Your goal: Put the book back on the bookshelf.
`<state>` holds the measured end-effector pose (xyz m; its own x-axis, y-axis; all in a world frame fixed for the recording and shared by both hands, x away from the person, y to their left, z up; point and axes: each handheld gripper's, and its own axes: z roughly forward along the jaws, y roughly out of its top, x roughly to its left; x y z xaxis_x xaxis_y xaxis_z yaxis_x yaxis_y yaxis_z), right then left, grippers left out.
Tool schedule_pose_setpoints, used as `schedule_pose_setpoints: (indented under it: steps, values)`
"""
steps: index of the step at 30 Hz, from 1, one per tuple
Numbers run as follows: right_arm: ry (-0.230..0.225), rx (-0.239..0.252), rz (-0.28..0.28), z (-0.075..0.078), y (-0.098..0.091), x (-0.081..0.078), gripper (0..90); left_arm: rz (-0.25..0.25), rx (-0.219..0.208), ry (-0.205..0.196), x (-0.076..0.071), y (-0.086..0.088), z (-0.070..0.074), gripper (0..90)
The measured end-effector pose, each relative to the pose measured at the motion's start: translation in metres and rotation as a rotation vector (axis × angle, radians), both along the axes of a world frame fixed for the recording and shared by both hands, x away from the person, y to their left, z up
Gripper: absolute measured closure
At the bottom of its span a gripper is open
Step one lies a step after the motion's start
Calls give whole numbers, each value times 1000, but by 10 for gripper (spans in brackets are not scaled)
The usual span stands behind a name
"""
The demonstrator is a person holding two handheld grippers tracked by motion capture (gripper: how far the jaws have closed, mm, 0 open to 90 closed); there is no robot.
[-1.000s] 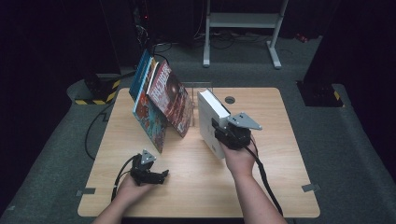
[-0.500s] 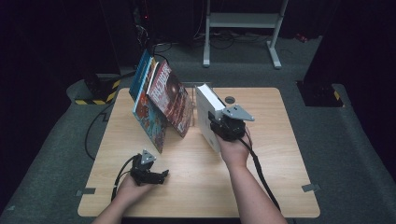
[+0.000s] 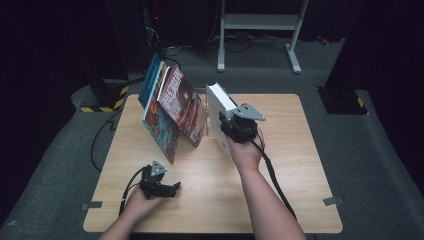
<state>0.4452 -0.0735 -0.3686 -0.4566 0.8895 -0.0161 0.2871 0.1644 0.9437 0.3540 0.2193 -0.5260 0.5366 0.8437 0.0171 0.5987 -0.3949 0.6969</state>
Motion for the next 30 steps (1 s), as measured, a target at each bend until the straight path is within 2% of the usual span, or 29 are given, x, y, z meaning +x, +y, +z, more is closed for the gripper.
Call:
schedule_pose_setpoints:
  steps: [17, 30]
  values:
    - [-6, -2, -13, 7, 13, 12, 543, 0, -1, -1, 0, 0, 0, 74]
    - [-3, -6, -42, 4, 13, 24, 544, -1, -2, -2, 0, 0, 0, 75]
